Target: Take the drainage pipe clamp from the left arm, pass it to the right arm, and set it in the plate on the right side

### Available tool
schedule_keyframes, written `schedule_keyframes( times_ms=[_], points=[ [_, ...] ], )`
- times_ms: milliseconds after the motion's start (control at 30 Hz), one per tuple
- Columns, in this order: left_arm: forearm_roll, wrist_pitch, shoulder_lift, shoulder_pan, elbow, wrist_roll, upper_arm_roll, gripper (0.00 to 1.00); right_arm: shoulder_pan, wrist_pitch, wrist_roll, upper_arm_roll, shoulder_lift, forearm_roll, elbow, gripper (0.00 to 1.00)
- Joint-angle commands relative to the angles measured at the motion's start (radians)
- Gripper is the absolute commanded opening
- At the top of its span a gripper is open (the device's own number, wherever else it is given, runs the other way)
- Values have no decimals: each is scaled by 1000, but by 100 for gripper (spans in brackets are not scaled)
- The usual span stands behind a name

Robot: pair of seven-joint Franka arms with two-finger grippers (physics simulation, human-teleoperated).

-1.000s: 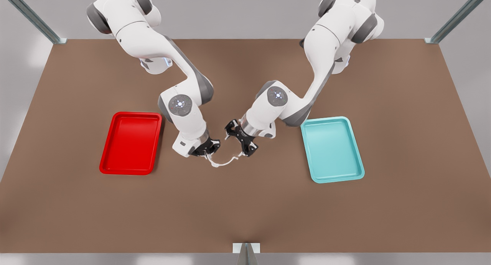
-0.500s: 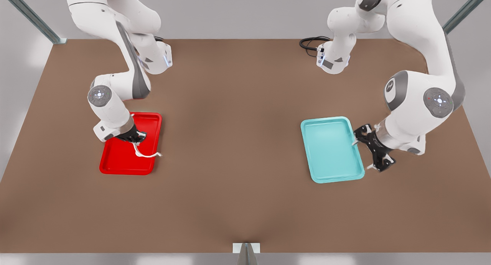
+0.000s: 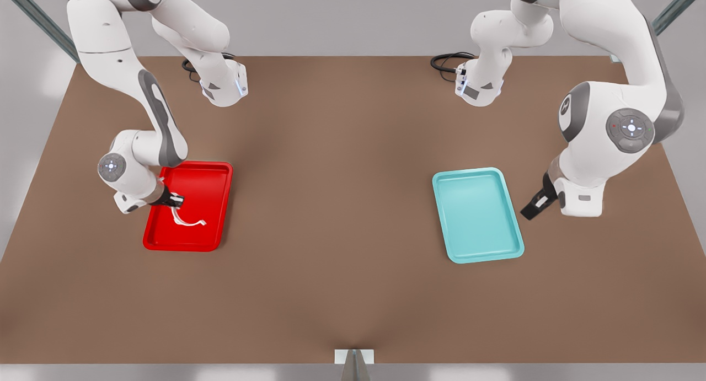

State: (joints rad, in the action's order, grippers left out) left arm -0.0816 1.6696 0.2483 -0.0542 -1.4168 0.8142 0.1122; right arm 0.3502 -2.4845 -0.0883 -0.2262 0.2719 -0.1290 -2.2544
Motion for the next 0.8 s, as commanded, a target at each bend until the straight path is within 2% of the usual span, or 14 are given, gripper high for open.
schedule_keyframes(
  times_ms=[0,167,200,267,300,367,400,433,467,500,533,767],
  points=[
    [-4,15,0,2,1,-929,-2,100,1,-37,197,-1,1,3,6,100],
    [-4,35,-1,2,1,-929,-2,100,0,-5,210,-25,-14,2,75,100],
    [-4,35,-1,4,1,-929,-2,100,0,103,203,-57,-26,3,152,100],
    [-3,35,-1,4,1,-929,-2,100,-20,490,168,-148,-23,3,505,100],
    [-3,35,-1,4,1,-929,-2,100,-39,618,142,-174,-22,5,644,100],
    [-4,35,-3,2,1,-929,0,100,-25,822,93,-216,-80,60,783,100],
    [-4,35,-3,-1,1,-929,-2,100,-59,828,88,-179,-198,83,714,100],
    [-4,35,-4,-1,3,-931,-2,100,-177,860,56,-53,-223,83,699,100],
    [-10,50,-3,-6,4,-931,-2,100,-304,938,62,79,-182,88,778,100],
    [-29,62,-3,-3,4,-929,0,100,-378,1018,61,160,-143,104,861,100],
    [-27,62,-3,-7,4,-928,1,100,-404,1032,61,186,-115,104,927,100],
    [-24,61,-4,-4,4,-931,0,100,-398,1030,50,189,-85,106,923,100]
  ],
)
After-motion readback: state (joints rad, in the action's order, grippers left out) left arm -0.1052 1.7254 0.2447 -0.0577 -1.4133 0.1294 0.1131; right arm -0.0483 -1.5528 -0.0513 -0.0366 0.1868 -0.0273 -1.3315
